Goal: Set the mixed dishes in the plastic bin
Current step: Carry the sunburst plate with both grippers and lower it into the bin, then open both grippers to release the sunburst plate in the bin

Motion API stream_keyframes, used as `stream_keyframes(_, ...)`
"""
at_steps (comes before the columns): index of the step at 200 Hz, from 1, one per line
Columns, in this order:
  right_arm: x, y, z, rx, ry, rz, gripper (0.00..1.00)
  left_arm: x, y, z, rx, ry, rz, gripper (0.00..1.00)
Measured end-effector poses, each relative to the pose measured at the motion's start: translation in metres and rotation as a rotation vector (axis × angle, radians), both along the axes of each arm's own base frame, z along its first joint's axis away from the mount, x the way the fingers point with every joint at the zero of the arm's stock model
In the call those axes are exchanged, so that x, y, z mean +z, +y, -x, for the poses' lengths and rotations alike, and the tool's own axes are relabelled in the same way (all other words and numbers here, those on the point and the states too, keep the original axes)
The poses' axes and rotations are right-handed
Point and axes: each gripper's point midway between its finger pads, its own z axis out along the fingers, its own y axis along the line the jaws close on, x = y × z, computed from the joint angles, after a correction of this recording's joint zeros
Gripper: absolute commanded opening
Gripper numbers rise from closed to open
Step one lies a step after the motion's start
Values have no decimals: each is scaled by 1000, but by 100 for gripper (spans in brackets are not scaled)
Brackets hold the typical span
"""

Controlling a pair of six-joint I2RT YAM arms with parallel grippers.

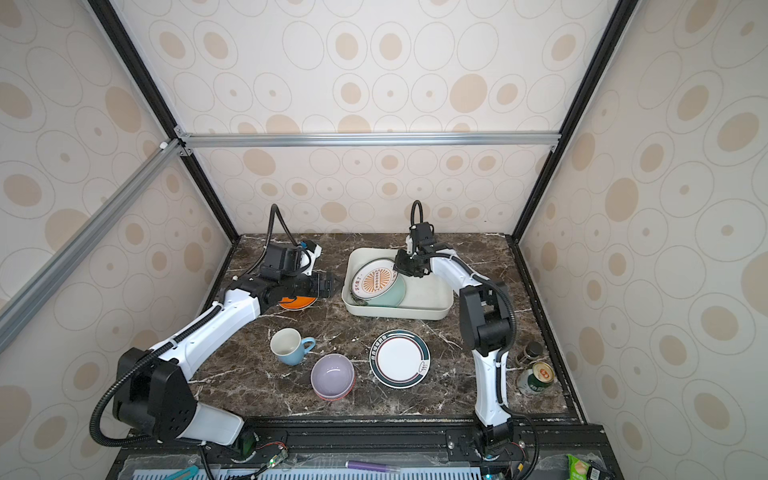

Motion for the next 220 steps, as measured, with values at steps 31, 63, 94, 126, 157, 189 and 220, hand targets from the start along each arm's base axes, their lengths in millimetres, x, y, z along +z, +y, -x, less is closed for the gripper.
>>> stream_keyframes(31,-12,1,-2,9,17,-10,0,-10,2,-1,2,24,0,99)
stream_keyframes(63,-16,3,-4,18,19,-25,9,-10,2,-1,-2,26,8,99)
stream_keyframes(94,-24,-1,-2,19,24,4,19,-12,1,-2,-6,28,11,99)
stream_keyframes(126,-42,-11,7,14,59,48,31,-13,0,-2,-9,29,14,99)
stream_keyframes(157,-55,-15,15,14,92,59,34,-19,0,-3,-11,40,12,99)
stream_keyframes(189,-54,-16,21,25,85,63,36,-23,-2,-2,-17,54,14,99)
stream_keyframes(220,-28,-25,38,30,55,80,38,-24,-12,4,-43,58,7,98)
